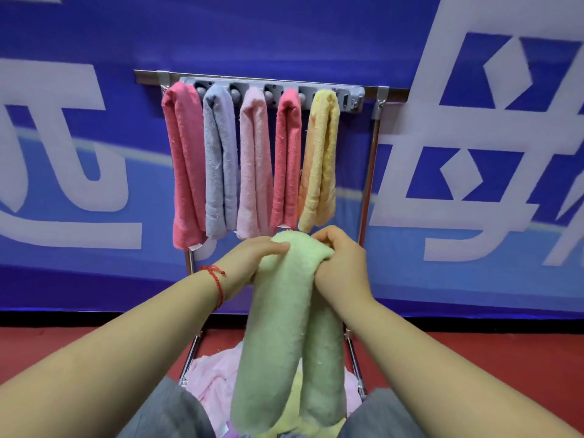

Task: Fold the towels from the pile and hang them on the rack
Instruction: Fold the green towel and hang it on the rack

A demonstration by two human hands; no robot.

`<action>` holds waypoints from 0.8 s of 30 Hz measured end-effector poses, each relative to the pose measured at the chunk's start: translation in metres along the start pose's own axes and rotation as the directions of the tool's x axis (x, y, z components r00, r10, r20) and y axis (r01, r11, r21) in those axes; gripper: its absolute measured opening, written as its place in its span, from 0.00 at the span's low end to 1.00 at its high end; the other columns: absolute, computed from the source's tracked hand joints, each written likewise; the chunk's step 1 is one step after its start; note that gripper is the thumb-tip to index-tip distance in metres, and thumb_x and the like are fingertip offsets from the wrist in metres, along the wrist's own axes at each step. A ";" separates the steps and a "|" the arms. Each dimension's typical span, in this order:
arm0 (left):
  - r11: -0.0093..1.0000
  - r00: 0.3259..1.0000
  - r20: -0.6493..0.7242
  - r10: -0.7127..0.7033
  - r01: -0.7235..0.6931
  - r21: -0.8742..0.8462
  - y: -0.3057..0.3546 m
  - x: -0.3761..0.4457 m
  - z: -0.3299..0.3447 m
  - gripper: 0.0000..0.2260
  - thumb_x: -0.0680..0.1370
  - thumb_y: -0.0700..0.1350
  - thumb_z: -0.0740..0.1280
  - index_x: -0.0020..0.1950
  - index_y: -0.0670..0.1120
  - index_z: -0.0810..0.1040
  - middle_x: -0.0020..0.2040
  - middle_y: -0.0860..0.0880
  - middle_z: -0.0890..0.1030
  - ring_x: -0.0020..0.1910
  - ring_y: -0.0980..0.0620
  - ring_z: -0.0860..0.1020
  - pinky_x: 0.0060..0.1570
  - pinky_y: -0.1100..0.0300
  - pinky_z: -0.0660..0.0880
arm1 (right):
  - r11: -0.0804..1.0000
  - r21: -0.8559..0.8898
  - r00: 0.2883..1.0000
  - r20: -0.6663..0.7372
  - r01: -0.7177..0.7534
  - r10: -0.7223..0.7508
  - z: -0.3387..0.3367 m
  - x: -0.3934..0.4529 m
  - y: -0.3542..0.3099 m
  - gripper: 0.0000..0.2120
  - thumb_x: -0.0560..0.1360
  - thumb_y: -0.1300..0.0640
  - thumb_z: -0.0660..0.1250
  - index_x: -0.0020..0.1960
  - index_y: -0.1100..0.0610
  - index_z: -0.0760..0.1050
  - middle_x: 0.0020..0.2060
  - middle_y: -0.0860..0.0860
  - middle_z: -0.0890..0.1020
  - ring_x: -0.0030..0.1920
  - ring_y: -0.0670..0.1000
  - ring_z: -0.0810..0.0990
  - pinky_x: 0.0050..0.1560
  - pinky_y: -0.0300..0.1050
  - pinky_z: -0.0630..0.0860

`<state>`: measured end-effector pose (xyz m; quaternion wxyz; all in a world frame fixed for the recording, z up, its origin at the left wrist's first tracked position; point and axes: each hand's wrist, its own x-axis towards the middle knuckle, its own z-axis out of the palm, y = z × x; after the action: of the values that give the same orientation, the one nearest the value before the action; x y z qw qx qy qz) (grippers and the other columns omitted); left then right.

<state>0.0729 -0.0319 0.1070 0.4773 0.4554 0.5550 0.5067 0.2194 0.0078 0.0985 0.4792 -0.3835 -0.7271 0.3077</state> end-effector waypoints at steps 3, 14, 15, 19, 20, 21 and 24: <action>0.968 0.968 -0.091 0.232 -0.221 0.120 -0.003 0.010 0.015 0.17 0.67 0.47 0.68 0.55 0.48 0.71 0.51 0.51 0.77 0.47 0.59 0.75 0.46 0.67 0.72 | 0.991 -0.126 0.999 -0.015 0.033 -0.035 -0.017 0.020 -0.009 0.08 0.70 0.61 0.67 0.37 0.50 0.72 0.30 0.45 0.76 0.32 0.45 0.71 0.32 0.43 0.67; 0.637 0.663 -0.210 0.718 -0.506 0.581 0.037 0.063 0.092 0.26 0.67 0.43 0.60 0.66 0.43 0.67 0.65 0.48 0.70 0.65 0.49 0.70 0.64 0.56 0.67 | 0.822 -0.567 0.998 0.026 0.057 -0.052 -0.070 0.107 -0.040 0.06 0.70 0.62 0.61 0.47 0.57 0.71 0.41 0.52 0.76 0.43 0.57 0.74 0.38 0.45 0.69; 0.660 0.665 -0.252 0.703 -0.479 0.579 0.045 0.072 0.097 0.24 0.68 0.41 0.62 0.64 0.44 0.68 0.63 0.49 0.71 0.62 0.49 0.71 0.61 0.57 0.68 | 0.808 -0.587 0.999 0.024 0.050 -0.045 -0.073 0.116 -0.042 0.06 0.71 0.62 0.61 0.47 0.56 0.71 0.41 0.51 0.75 0.43 0.56 0.73 0.37 0.45 0.68; 0.677 0.674 -0.317 0.667 -0.372 0.635 0.089 0.111 0.103 0.11 0.72 0.41 0.65 0.53 0.48 0.70 0.52 0.51 0.76 0.52 0.49 0.75 0.42 0.57 0.68 | 0.767 -0.641 0.999 -0.003 0.029 -0.040 -0.088 0.151 -0.048 0.04 0.72 0.60 0.62 0.46 0.54 0.68 0.40 0.51 0.73 0.41 0.55 0.71 0.30 0.41 0.61; 0.661 0.678 -0.314 0.664 -0.337 0.670 0.102 0.122 0.100 0.08 0.72 0.41 0.64 0.50 0.49 0.70 0.50 0.51 0.77 0.50 0.48 0.76 0.39 0.57 0.66 | 0.756 -0.654 0.999 -0.013 0.026 -0.045 -0.092 0.160 -0.049 0.04 0.72 0.59 0.62 0.45 0.54 0.68 0.40 0.50 0.73 0.41 0.55 0.70 0.29 0.41 0.59; 0.615 0.686 -0.285 0.669 -0.296 0.730 0.115 0.129 0.097 0.06 0.73 0.41 0.63 0.48 0.50 0.70 0.49 0.50 0.78 0.49 0.46 0.76 0.39 0.57 0.65 | 0.745 -0.667 0.998 -0.021 0.025 -0.053 -0.097 0.168 -0.050 0.04 0.72 0.60 0.62 0.46 0.55 0.69 0.40 0.51 0.72 0.40 0.55 0.70 0.28 0.40 0.58; 0.281 0.654 -0.110 0.748 -0.162 0.946 0.145 0.148 0.091 0.06 0.76 0.42 0.61 0.52 0.49 0.74 0.49 0.48 0.80 0.49 0.44 0.77 0.49 0.55 0.67 | 0.689 -0.723 0.997 -0.017 0.040 -0.077 -0.110 0.195 -0.053 0.07 0.71 0.63 0.61 0.49 0.58 0.71 0.41 0.52 0.73 0.39 0.56 0.69 0.28 0.42 0.58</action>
<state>0.1471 0.1364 0.2389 -0.1895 0.6125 0.6741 0.3668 0.2596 0.1558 0.2699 0.3162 -0.5246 -0.7900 -0.0271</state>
